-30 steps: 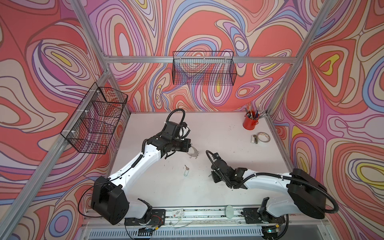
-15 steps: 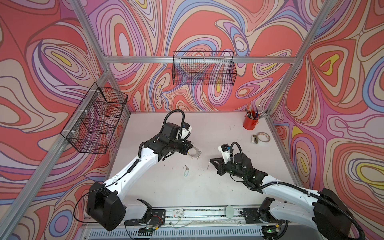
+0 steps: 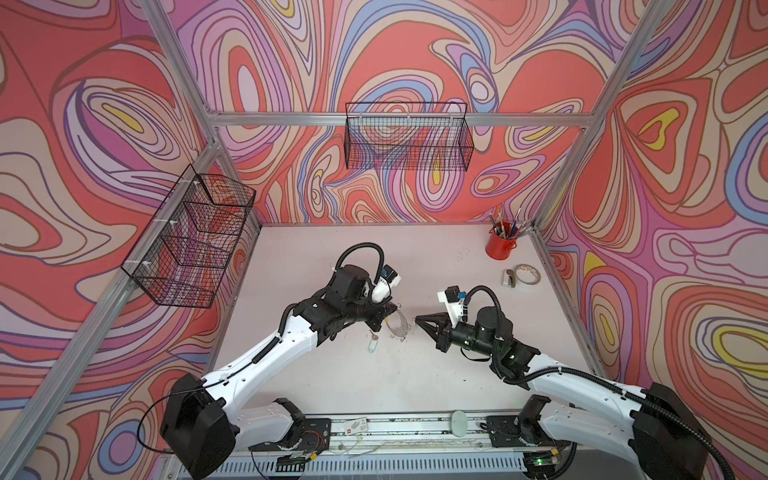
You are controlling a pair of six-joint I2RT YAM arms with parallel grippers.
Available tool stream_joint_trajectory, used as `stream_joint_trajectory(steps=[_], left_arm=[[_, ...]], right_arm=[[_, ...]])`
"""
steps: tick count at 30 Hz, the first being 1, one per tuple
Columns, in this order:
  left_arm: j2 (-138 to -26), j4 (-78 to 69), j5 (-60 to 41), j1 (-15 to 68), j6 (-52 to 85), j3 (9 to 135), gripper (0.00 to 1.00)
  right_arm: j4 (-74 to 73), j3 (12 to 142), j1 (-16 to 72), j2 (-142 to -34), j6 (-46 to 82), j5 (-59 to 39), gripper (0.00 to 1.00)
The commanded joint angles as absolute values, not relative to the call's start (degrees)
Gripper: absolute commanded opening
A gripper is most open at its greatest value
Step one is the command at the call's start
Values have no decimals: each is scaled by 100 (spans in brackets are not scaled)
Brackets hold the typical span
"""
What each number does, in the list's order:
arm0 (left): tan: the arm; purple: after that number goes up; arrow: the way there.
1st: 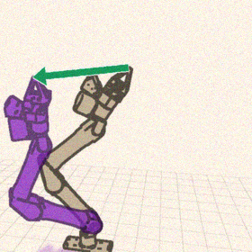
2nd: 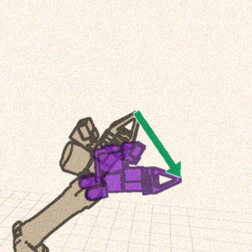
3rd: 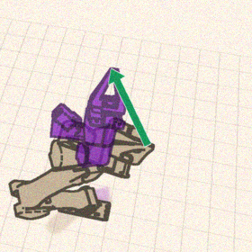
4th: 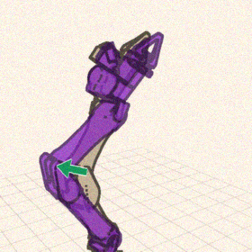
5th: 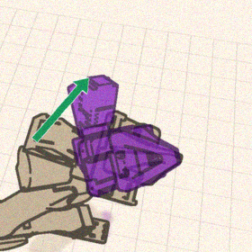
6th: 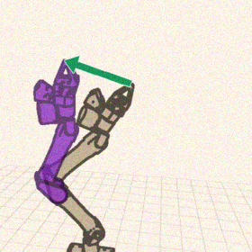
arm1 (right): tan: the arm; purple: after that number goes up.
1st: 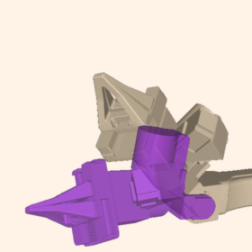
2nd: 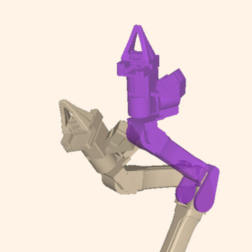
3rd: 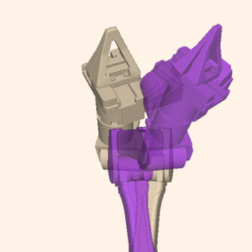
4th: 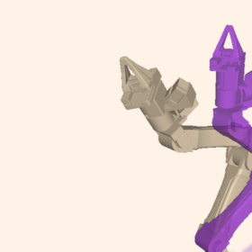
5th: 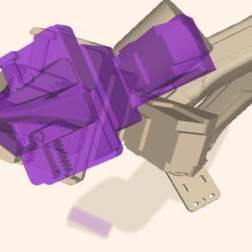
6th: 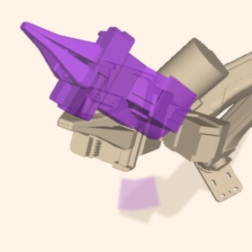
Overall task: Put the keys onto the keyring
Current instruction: 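Carry the key toward the hoop held by the left gripper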
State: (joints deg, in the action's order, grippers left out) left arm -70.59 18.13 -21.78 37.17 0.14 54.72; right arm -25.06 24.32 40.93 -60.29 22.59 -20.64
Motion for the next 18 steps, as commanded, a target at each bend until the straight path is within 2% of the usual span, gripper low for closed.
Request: stream_joint_trajectory(steps=[1,8,18], left_arm=[[-6995,1336,-2174,3783,-199,5432,0],[-7075,1292,-2223,3882,-199,5449,0],[-7183,1423,-2324,3954,-243,5528,0]], right_arm=[[-2810,2519,4069,-5983,2380,-2119,0],[-2828,2610,4069,-6093,2373,-2056,0],[-2709,2720,4069,-6071,2177,-1340,0]])
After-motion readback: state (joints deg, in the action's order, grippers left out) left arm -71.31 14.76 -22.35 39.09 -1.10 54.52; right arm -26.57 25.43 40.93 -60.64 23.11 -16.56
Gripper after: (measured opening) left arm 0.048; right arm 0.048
